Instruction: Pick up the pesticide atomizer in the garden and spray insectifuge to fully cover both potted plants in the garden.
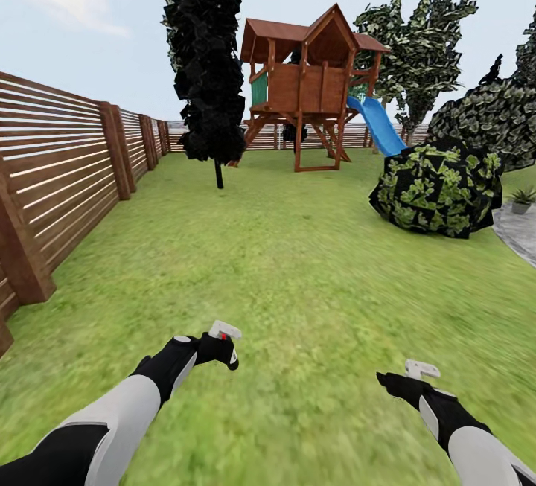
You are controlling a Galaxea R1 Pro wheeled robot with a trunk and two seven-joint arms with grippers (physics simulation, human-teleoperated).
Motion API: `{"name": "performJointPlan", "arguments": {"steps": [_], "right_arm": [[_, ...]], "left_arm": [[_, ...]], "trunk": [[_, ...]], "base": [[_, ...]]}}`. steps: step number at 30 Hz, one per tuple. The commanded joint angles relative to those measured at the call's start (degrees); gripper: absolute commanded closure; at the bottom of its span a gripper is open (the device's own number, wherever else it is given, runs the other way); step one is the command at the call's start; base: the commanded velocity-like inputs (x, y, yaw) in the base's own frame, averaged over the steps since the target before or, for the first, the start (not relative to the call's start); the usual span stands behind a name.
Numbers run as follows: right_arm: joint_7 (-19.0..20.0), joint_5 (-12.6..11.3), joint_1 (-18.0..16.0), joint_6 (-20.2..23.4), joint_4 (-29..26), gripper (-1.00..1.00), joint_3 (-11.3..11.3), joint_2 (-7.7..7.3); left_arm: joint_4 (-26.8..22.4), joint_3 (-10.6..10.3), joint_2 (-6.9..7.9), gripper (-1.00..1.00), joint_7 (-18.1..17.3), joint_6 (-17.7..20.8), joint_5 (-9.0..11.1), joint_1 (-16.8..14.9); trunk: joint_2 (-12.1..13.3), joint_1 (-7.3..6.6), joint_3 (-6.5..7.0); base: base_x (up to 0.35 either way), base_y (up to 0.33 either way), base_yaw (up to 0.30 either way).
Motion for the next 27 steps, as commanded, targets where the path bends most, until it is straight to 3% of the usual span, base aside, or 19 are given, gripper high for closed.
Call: {"name": "performJointPlan", "arguments": {"steps": [1, 11, 22, 27], "right_arm": [[0.4, 0.4, 0.0, 0.3, -0.1, -1.00, -0.5, 0.04], [0.4, 0.4, -0.1, 0.3, -0.1, -1.00, -0.5, 0.04], [0.4, 0.4, 0.0, 0.3, -0.2, -1.00, -0.5, 0.04], [0.4, 0.4, -0.1, 0.3, -0.1, -1.00, -0.5, 0.04]], "left_arm": [[-0.1, 0.1, -0.01, 1.00, -0.2, 0.4, -0.1, 0.0], [-0.1, 0.1, -0.01, 1.00, -0.2, 0.4, -0.1, 0.0], [-0.1, 0.1, -0.01, 1.00, -0.2, 0.4, -0.1, 0.0], [-0.1, 0.1, -0.01, 1.00, -0.2, 0.4, -0.1, 0.0]], "trunk": [[0.0, 0.02, -0.06], [0.0, 0.02, -0.06], [0.0, 0.02, -0.06], [0.0, 0.02, -0.06]], "base": [[0.336, 0.000, 0.000], [0.336, 0.000, -0.012], [0.336, 0.000, -0.217], [0.336, 0.000, -0.060]]}}
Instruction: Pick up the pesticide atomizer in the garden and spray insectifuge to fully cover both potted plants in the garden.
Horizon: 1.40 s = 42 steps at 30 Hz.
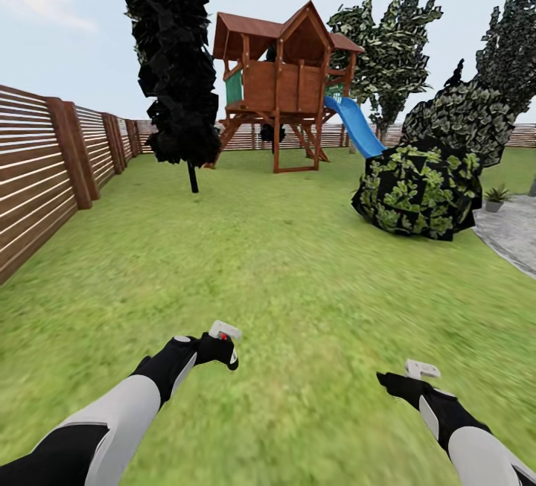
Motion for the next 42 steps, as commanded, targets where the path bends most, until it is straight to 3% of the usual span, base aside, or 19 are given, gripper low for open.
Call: {"name": "performJointPlan", "arguments": {"steps": [1, 42], "right_arm": [[0.4, 0.4, 0.0, 0.3, -0.1, -1.00, -0.5, 0.04], [0.4, 0.4, 0.0, 0.3, -0.1, -1.00, -0.5, 0.04]], "left_arm": [[-0.1, 0.1, -0.01, 1.00, -0.2, 0.4, -0.1, 0.0], [-0.1, 0.1, -0.01, 1.00, -0.2, 0.4, -0.1, 0.0]], "trunk": [[0.0, 0.02, -0.06], [0.0, 0.02, -0.06]], "base": [[0.336, 0.000, -0.008], [0.336, 0.000, 0.000]]}}
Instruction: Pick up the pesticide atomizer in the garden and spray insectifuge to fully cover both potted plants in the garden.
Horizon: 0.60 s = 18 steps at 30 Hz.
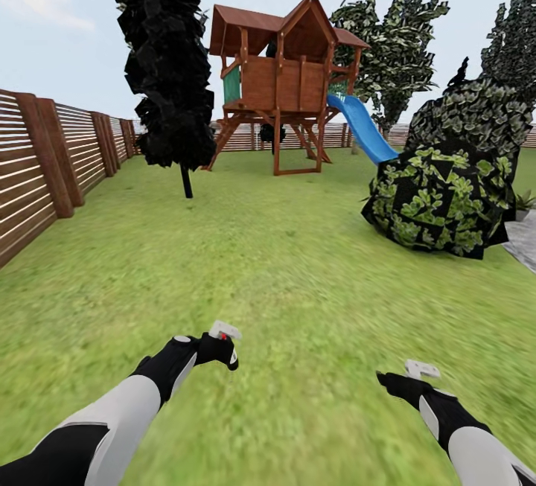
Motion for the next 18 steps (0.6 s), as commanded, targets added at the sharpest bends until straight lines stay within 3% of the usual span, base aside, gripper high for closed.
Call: {"name": "performJointPlan", "arguments": {"steps": [1, 7, 13, 18], "right_arm": [[0.4, 0.4, 0.0, 0.3, -0.1, -1.00, -0.5, 0.04], [0.4, 0.4, 0.0, 0.3, -0.1, -1.00, -0.5, 0.04], [0.4, 0.4, 0.0, 0.3, -0.1, -1.00, -0.5, 0.04], [0.4, 0.4, 0.0, 0.3, -0.1, -1.00, -0.5, 0.04]], "left_arm": [[-0.1, 0.1, -0.01, 1.00, -0.2, 0.4, -0.1, 0.0], [-0.1, 0.1, -0.01, 1.00, -0.2, 0.4, -0.1, 0.0], [-0.1, 0.1, -0.01, 1.00, -0.2, 0.4, -0.1, 0.0], [-0.1, 0.1, -0.01, 1.00, -0.2, 0.4, -0.1, 0.0]], "trunk": [[0.0, 0.02, -0.06], [0.0, 0.02, -0.06], [0.0, 0.02, -0.06], [0.0, 0.02, -0.06]], "base": [[0.336, 0.000, 0.000], [0.336, 0.000, -0.004], [0.336, 0.000, -0.168], [0.336, 0.000, -0.044]]}}
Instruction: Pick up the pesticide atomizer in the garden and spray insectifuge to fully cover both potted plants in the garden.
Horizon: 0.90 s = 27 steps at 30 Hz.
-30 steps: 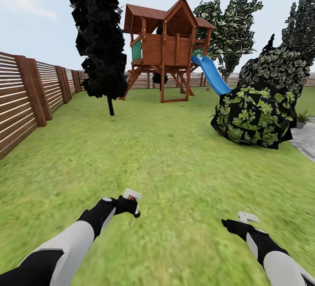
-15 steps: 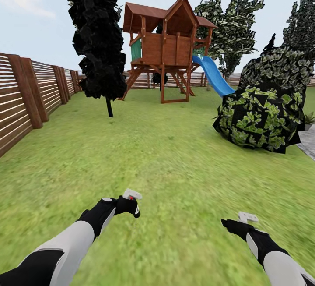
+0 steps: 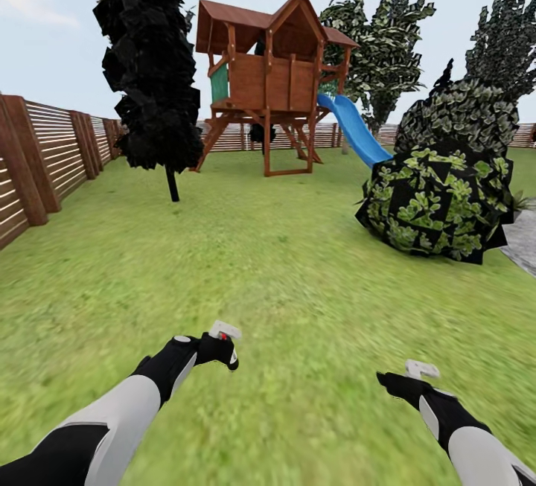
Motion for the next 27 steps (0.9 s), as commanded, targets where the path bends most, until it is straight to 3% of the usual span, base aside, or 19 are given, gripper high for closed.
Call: {"name": "performJointPlan", "arguments": {"steps": [1, 27], "right_arm": [[0.4, 0.4, 0.0, 0.3, -0.1, -1.00, -0.5, 0.04], [0.4, 0.4, 0.0, 0.3, -0.1, -1.00, -0.5, 0.04]], "left_arm": [[-0.1, 0.1, -0.01, 1.00, -0.2, 0.4, -0.1, 0.0], [-0.1, 0.1, -0.01, 1.00, -0.2, 0.4, -0.1, 0.0]], "trunk": [[0.0, 0.02, -0.06], [0.0, 0.02, -0.06]], "base": [[0.336, 0.000, -0.007], [0.336, 0.000, 0.000]]}}
